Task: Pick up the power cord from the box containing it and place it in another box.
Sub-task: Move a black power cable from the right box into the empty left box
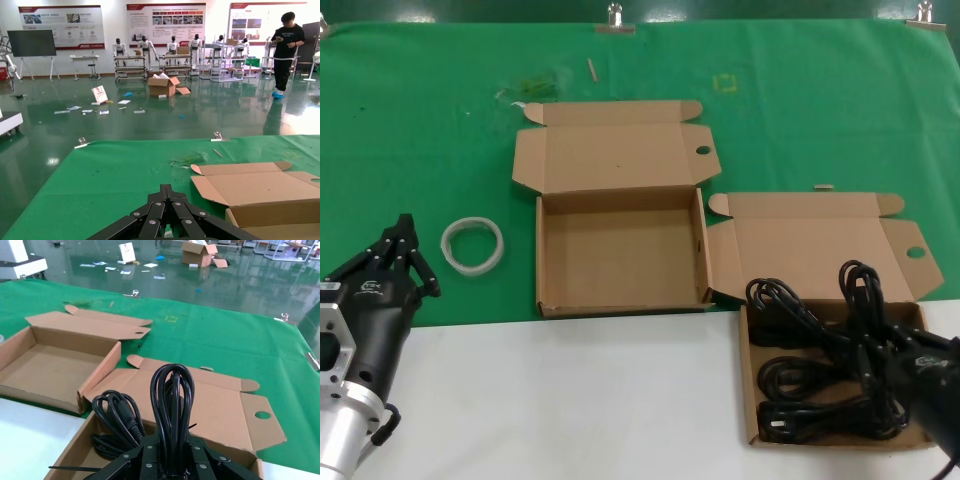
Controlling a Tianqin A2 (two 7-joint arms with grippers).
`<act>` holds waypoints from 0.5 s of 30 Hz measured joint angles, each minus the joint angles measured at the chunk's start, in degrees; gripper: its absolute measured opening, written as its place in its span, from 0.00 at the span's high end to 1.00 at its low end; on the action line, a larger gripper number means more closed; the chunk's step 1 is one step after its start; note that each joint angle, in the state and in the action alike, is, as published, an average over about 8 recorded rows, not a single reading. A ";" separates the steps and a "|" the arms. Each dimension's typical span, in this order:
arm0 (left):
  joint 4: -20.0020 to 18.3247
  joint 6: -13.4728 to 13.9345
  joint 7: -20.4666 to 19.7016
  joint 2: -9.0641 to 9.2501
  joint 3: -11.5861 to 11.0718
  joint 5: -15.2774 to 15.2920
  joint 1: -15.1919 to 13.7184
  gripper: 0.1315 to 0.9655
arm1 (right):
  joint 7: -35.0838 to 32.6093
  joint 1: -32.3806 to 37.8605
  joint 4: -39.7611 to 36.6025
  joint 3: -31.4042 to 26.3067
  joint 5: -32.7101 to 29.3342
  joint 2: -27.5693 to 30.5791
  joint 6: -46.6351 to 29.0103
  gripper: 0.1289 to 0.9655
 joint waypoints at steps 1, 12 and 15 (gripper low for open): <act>0.00 0.00 0.00 0.00 0.00 0.00 0.00 0.99 | 0.40 -0.62 0.45 0.57 -0.18 0.43 -0.28 0.90; 0.00 0.00 0.00 0.00 0.00 0.00 0.00 0.99 | 6.16 -11.38 8.05 12.46 -6.13 5.64 -5.23 0.90; 0.00 0.00 0.00 0.00 0.00 0.00 0.00 0.99 | 7.21 -13.44 9.37 14.72 -7.72 6.12 -6.48 0.90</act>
